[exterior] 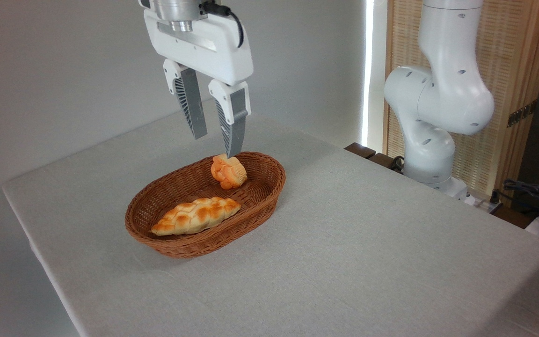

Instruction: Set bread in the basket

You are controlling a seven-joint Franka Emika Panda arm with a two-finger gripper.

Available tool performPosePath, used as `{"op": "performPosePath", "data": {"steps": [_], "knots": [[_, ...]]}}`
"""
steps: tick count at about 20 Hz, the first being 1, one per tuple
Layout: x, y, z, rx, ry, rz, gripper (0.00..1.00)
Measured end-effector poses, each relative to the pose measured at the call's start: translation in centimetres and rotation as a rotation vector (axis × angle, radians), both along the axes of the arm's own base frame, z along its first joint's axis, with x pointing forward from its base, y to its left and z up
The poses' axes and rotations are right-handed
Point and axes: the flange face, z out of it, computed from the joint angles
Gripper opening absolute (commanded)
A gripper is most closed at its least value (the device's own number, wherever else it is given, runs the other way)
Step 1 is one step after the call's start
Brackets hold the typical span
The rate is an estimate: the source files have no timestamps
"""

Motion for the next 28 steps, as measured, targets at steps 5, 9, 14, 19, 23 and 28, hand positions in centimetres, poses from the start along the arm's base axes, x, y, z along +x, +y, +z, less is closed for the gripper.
{"op": "performPosePath", "data": {"steps": [5, 9, 14, 19, 23, 28], "knots": [[0.7, -1.2, -0.7, 0.005, 0.017, -0.021, 1.00], [1.1, -0.7, -0.5, 0.006, 0.024, -0.012, 1.00], [1.1, -0.5, -0.3, 0.006, 0.021, -0.008, 1.00], [1.2, 0.1, -0.2, 0.008, 0.019, -0.016, 1.00], [1.2, 0.5, -0.3, 0.007, 0.017, -0.051, 1.00], [1.2, 0.5, -0.3, 0.007, 0.018, -0.051, 1.00]]}}
